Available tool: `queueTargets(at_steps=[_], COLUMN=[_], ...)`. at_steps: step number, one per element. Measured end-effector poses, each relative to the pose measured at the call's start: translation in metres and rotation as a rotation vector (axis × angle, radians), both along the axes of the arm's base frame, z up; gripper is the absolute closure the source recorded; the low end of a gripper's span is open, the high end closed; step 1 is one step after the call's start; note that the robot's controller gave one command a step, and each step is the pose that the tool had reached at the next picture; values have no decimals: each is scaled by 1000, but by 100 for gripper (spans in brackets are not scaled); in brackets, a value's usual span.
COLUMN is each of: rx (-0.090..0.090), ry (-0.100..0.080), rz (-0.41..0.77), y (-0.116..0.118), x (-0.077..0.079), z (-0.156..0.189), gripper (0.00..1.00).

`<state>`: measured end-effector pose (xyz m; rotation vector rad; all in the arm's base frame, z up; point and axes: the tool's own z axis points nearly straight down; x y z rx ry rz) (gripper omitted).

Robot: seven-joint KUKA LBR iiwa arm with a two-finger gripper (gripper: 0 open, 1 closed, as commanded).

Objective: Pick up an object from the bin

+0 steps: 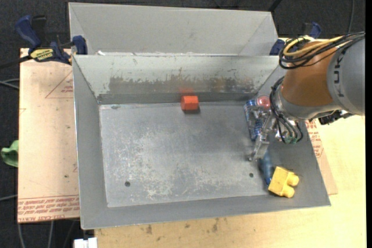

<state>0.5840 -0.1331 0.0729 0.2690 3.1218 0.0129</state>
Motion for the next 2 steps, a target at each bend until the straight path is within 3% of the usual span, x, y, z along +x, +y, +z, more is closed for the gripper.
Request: queueTargets(at_steps=[1,2], rx=[-8,9], ry=[6,7], rz=[67,408], y=[-9,-6], x=[-47,-77], z=[48,0], gripper=[0,0])
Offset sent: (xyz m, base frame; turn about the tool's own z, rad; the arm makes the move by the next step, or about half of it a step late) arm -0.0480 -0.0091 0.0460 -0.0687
